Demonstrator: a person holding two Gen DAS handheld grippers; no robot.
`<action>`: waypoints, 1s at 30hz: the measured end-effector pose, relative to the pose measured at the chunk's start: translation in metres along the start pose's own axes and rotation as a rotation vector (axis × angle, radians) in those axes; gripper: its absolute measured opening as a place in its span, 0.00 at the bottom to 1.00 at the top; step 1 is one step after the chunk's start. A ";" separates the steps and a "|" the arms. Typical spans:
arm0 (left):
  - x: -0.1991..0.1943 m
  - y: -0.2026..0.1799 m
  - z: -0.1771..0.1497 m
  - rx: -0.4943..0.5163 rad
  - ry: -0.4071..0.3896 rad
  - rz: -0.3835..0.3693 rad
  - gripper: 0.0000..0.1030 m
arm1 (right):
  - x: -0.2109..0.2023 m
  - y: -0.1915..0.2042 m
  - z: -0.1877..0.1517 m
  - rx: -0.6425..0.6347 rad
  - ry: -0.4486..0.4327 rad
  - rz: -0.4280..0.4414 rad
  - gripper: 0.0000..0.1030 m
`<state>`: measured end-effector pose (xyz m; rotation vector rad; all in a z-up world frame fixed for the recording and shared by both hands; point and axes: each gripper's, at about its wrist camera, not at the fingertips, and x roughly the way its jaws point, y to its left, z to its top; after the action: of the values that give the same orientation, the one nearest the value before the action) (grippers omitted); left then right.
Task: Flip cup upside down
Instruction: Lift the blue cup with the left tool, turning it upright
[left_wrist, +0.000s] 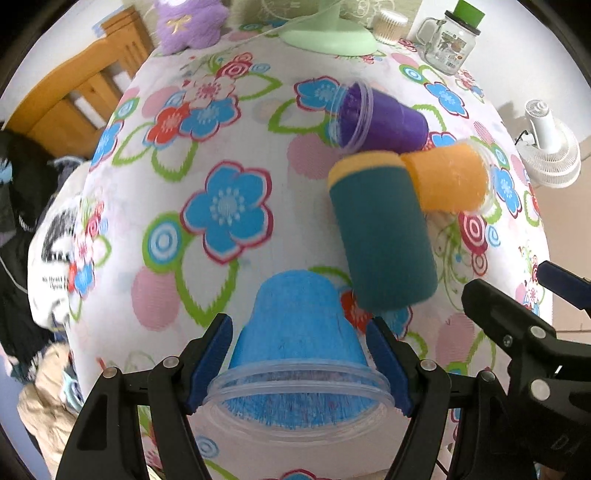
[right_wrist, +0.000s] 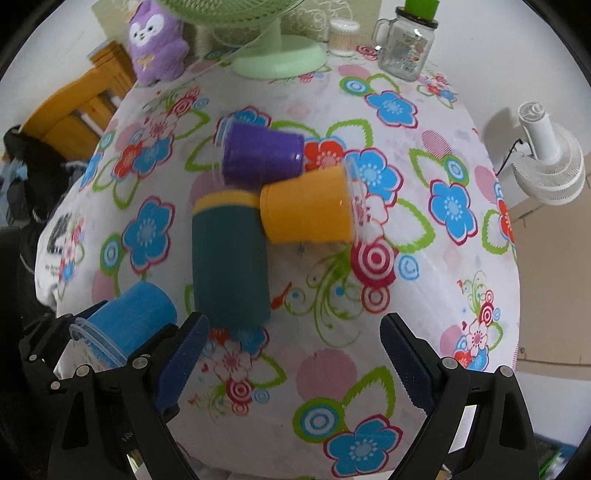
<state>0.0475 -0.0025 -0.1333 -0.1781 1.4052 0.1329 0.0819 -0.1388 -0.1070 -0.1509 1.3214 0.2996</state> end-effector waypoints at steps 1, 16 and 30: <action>0.002 0.000 -0.004 -0.009 0.003 -0.002 0.74 | 0.001 0.000 -0.002 -0.006 0.005 0.000 0.93; 0.038 -0.006 -0.030 -0.069 0.037 -0.053 0.71 | 0.032 0.005 -0.030 -0.048 0.087 -0.014 0.93; 0.022 0.005 -0.033 -0.046 0.040 -0.100 0.86 | 0.027 0.018 -0.025 -0.030 0.089 0.003 0.93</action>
<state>0.0184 -0.0041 -0.1604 -0.2894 1.4310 0.0792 0.0594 -0.1250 -0.1375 -0.1896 1.4056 0.3183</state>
